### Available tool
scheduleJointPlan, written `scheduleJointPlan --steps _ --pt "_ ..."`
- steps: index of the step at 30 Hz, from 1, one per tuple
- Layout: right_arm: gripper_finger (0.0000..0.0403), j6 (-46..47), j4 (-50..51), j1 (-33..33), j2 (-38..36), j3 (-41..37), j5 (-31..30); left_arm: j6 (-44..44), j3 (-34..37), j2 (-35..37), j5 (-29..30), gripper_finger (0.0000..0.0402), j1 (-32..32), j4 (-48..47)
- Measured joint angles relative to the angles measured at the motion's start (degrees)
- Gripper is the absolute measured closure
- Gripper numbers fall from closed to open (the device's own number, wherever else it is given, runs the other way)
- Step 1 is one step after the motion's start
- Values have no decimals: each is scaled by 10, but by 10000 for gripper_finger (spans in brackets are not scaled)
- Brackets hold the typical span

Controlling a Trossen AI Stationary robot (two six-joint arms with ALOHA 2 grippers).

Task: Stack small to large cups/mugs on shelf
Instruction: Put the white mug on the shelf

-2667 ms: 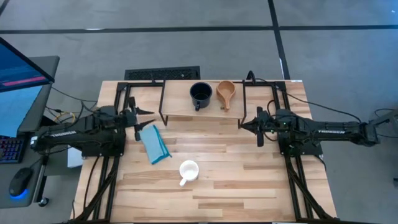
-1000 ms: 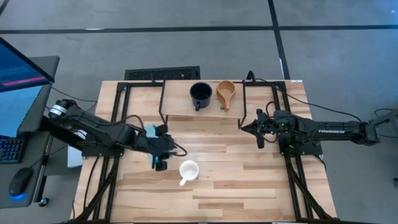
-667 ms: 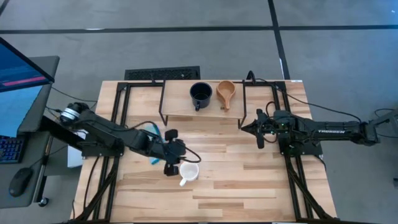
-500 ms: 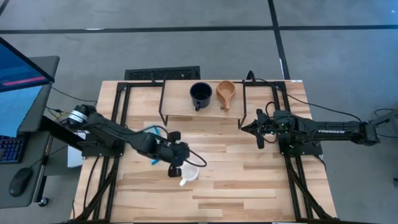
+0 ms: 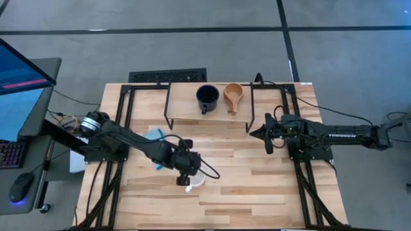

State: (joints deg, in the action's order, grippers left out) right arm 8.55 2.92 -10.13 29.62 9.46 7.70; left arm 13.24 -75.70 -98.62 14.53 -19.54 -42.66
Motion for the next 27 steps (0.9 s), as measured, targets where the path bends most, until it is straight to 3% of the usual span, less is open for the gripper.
scheduleJointPlan --steps 18,27 --pt "376 0 1 0 0 0 0 -17 0 0 -97 303 35 27" --pt "376 0 1 0 0 0 0 -31 1 -13 -92 303 35 33"
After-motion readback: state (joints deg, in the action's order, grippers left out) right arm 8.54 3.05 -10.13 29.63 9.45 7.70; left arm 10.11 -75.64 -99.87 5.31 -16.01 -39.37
